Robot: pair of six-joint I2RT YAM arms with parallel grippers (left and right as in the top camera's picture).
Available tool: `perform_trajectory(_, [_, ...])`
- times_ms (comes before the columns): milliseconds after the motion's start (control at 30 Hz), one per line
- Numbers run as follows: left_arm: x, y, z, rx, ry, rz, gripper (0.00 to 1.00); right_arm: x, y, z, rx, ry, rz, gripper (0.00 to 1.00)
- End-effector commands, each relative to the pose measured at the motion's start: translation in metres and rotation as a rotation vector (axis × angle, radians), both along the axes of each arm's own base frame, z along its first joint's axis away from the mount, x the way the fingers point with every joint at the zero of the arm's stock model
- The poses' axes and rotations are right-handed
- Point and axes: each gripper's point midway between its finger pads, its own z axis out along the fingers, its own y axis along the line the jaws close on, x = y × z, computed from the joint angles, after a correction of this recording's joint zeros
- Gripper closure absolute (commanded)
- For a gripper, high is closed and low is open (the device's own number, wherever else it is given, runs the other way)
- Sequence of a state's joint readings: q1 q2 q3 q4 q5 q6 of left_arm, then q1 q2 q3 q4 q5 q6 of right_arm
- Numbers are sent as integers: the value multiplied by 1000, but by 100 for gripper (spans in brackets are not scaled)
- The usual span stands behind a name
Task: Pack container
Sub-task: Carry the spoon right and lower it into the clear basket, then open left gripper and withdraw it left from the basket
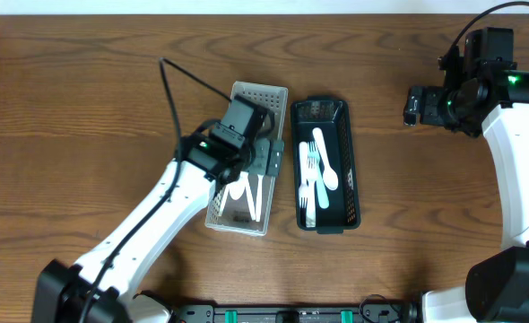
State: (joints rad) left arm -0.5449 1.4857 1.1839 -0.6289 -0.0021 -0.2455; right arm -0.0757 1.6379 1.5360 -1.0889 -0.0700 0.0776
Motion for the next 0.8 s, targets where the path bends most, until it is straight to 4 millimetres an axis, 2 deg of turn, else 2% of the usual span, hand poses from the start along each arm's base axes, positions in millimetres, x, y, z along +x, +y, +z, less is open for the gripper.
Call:
perform_trajectory(0, [22,26,49,56,-161,70,2,3,-6,-2,-23,-6,19,1])
perform_trajectory(67, [31,44,60,63,-191,127,2,5,-6,-1,-24,-14,19,1])
perform_trajectory(133, [38,68,60,73,-183,191,2,5,-6,-1,-24,-15,19,1])
perform_trajectory(233, [39,112,43,107,-104,311,2,5,-6,-1,-24,-14,19,1])
perform_trajectory(333, [34,157,18,123,16,459,2,5,-6,-1,-24,-14,19,1])
perform_trajectory(467, [27,190,-13,135,148,562,2,5,-6,-1,-24,-14,19,1])
perform_trajectory(533, [21,199,-33,142,224,615,2,5,-6,-1,-24,-14,19,1])
perform_trajectory(600, [13,198,-51,148,306,643,2,5,-6,-1,-24,-14,19,1])
perform_trajectory(767, [-8,160,-93,65,535,555,2,4,-6,-1,-24,-11,19,1])
